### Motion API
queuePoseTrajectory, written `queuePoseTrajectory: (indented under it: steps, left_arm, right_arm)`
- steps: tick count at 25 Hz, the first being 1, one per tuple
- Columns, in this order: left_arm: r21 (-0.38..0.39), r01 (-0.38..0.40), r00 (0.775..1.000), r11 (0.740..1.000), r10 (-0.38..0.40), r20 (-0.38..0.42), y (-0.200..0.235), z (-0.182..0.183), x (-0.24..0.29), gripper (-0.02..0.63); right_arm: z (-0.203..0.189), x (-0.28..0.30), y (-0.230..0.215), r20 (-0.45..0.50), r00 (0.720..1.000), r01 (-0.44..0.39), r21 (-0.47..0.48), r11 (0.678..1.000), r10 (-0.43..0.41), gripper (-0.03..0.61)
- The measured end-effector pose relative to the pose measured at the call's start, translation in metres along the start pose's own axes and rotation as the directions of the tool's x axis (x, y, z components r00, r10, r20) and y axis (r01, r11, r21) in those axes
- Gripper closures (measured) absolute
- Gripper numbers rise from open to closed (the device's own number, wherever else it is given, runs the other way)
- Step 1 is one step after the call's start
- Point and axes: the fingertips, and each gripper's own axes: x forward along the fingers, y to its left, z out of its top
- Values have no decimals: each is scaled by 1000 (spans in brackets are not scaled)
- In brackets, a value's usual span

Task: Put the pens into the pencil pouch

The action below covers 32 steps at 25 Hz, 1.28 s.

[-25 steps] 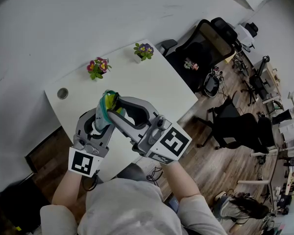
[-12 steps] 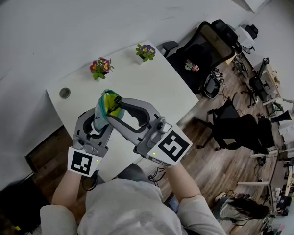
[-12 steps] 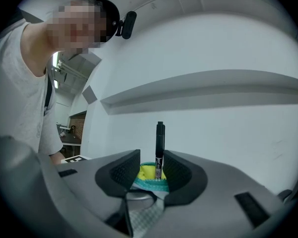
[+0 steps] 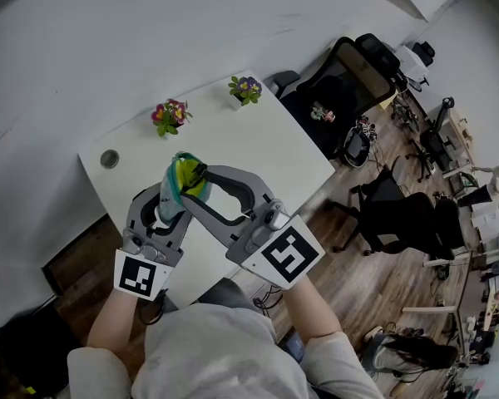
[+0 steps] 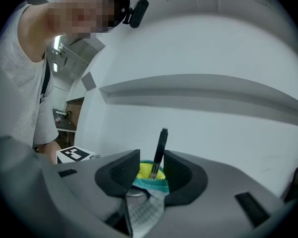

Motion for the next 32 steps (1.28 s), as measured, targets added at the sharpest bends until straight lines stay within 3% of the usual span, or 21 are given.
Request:
queuePoseTrajectory:
  steps: [13, 21, 32]
  left_arm:
    - [7, -8, 1000, 1000, 8, 2, -3, 5, -2, 454]
    - [14, -8, 1000, 1000, 8, 10, -9, 12, -10, 454]
    - [13, -18, 999, 1000, 18, 37, -9, 29, -39, 454]
  right_arm:
    - [34, -14, -9, 122, 991, 49, 34, 998, -53, 431]
    - [21, -8, 7, 87, 996, 17, 45, 999, -21, 448]
    - [46, -36, 13, 176, 976, 102, 148, 984, -128, 448]
